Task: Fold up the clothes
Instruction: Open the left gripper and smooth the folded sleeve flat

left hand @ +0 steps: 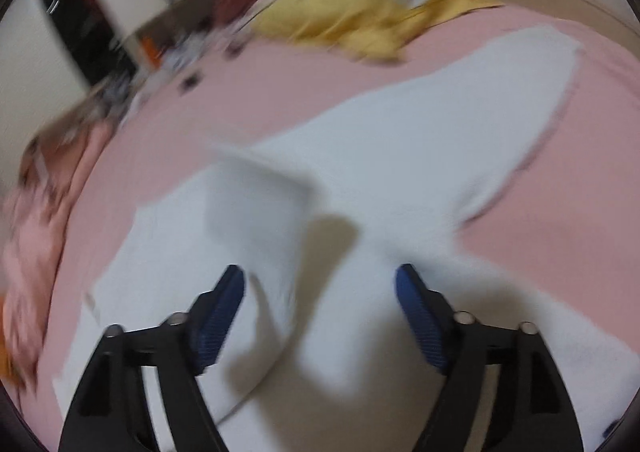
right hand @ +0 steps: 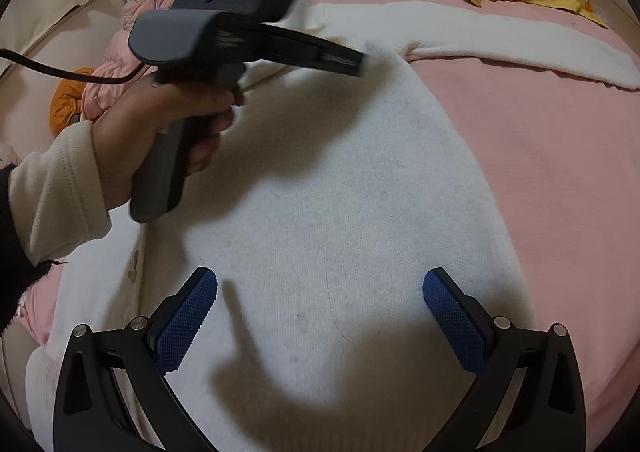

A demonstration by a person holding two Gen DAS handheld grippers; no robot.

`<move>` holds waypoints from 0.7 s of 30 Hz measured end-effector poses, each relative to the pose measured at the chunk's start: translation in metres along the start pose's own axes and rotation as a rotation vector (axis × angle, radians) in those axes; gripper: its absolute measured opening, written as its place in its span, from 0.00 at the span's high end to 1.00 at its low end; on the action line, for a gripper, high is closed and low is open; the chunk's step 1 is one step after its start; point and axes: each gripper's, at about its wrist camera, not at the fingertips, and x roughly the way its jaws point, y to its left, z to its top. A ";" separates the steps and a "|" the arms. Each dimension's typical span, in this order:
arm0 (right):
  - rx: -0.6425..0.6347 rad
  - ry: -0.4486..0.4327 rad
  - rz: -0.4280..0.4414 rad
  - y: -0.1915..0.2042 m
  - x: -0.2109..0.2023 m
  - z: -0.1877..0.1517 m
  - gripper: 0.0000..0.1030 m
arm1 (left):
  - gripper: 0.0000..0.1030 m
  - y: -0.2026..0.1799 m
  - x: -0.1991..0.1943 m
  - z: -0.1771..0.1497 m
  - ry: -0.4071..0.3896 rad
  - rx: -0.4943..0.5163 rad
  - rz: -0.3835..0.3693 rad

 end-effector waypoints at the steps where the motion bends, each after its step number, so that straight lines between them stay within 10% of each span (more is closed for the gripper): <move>1: 0.000 0.000 0.000 0.000 0.000 0.000 0.00 | 0.19 -0.004 -0.002 0.003 -0.010 0.008 -0.010; 8: 0.012 -0.024 0.021 -0.004 -0.004 0.002 0.00 | 0.19 0.072 -0.031 -0.016 -0.009 -0.383 -0.043; 12: 0.041 -0.111 0.062 -0.010 -0.015 0.015 0.00 | 0.14 0.158 -0.060 -0.105 0.105 -0.664 0.160; 16: 0.033 -0.271 0.220 -0.002 -0.019 0.077 0.00 | 0.14 0.217 -0.073 -0.194 0.130 -0.901 0.068; 21: -0.267 -0.324 0.071 0.056 0.046 0.178 0.00 | 0.15 0.233 -0.067 -0.239 0.046 -0.989 0.014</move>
